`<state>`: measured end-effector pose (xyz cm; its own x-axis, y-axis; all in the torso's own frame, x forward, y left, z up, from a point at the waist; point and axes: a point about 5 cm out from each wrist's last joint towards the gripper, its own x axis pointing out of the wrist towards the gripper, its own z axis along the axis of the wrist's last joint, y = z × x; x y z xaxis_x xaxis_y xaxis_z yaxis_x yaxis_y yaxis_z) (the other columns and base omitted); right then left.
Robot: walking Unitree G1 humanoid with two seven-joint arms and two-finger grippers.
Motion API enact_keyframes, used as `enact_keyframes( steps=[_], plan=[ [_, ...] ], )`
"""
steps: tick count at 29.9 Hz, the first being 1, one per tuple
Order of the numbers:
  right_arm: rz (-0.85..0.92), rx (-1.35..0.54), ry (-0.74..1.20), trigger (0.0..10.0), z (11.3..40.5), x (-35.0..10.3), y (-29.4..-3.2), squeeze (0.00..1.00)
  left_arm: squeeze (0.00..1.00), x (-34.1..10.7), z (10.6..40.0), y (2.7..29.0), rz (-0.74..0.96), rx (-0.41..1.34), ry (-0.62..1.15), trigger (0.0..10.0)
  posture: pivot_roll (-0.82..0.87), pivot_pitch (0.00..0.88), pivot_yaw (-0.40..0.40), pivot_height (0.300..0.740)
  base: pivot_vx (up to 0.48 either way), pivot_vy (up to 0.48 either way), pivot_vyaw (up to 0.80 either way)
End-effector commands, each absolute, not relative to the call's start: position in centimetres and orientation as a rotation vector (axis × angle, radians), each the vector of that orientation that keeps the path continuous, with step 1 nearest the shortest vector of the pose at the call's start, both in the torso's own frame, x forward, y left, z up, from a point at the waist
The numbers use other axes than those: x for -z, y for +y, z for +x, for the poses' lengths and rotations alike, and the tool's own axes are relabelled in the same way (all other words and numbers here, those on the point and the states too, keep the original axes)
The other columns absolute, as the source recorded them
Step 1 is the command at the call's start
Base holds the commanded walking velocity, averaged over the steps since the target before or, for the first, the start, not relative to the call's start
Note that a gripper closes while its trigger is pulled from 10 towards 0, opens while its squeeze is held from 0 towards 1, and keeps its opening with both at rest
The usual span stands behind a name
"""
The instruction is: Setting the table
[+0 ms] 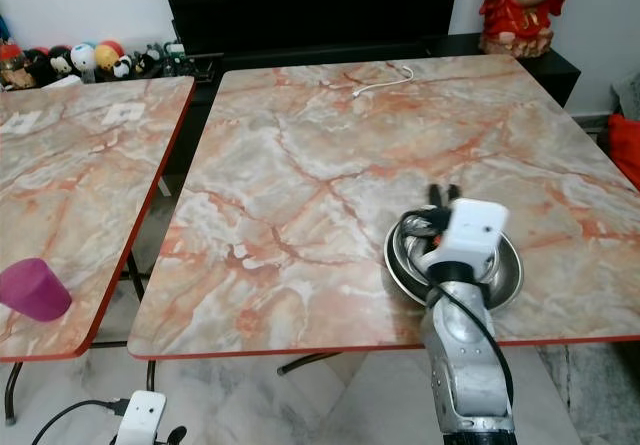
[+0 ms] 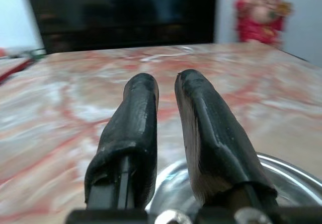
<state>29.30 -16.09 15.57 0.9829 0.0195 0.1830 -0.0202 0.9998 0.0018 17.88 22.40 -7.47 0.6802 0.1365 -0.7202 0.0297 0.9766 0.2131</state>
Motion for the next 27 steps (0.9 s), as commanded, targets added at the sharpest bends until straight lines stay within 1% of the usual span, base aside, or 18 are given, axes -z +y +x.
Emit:
enact_keyframes(
  steps=[1, 4, 6, 9, 10, 13, 27],
  plan=[
    [-0.029, -0.105, -0.204, 10.0, 29.1, -15.5, -15.1, 0.00, 0.00, 7.9, 16.9, 22.8, 0.199, -0.089, 0.861, 10.0, -0.12, 0.035, 0.061, 0.732, 0.000, 0.000, 0.00],
    [-0.038, -0.148, -0.226, 10.0, 29.1, -15.7, -14.5, 0.00, 0.00, 8.0, 16.8, 22.8, 0.194, -0.094, 0.868, 10.0, -0.12, 0.036, 0.059, 0.732, 0.000, 0.000, 0.00],
    [-0.053, -0.167, -0.248, 10.0, 29.1, -15.9, -14.1, 0.00, 0.00, 8.0, 16.7, 22.8, 0.187, -0.106, 0.877, 10.0, -0.10, 0.030, 0.048, 0.732, 0.000, 0.193, 0.69],
    [-0.034, -0.157, -0.263, 10.0, 29.0, -16.0, -14.0, 0.00, 0.00, 8.1, 16.6, 22.9, 0.178, -0.119, 0.880, 10.0, -0.09, 0.030, 0.045, 0.732, 0.000, 0.480, 0.80],
    [0.010, -0.130, -0.253, 10.0, 29.1, -15.8, -14.1, 0.00, 0.00, 8.1, 16.5, 23.0, 0.180, -0.117, 0.882, 10.0, -0.09, 0.033, 0.048, 0.732, 0.000, 0.480, 0.00],
    [0.034, -0.112, -0.250, 10.0, 29.2, -15.7, -14.1, 0.00, 0.00, 8.1, 16.4, 23.0, 0.180, -0.117, 0.885, 10.0, -0.09, 0.034, 0.050, 0.732, 0.000, 0.480, 0.00],
    [0.064, -0.108, -0.261, 10.0, 29.8, -15.7, -13.3, 0.00, 0.00, 8.3, 16.0, 23.3, 0.187, -0.110, 0.902, 10.0, -0.09, 0.012, 0.051, 0.732, 0.000, 0.480, 0.00]
  ],
)
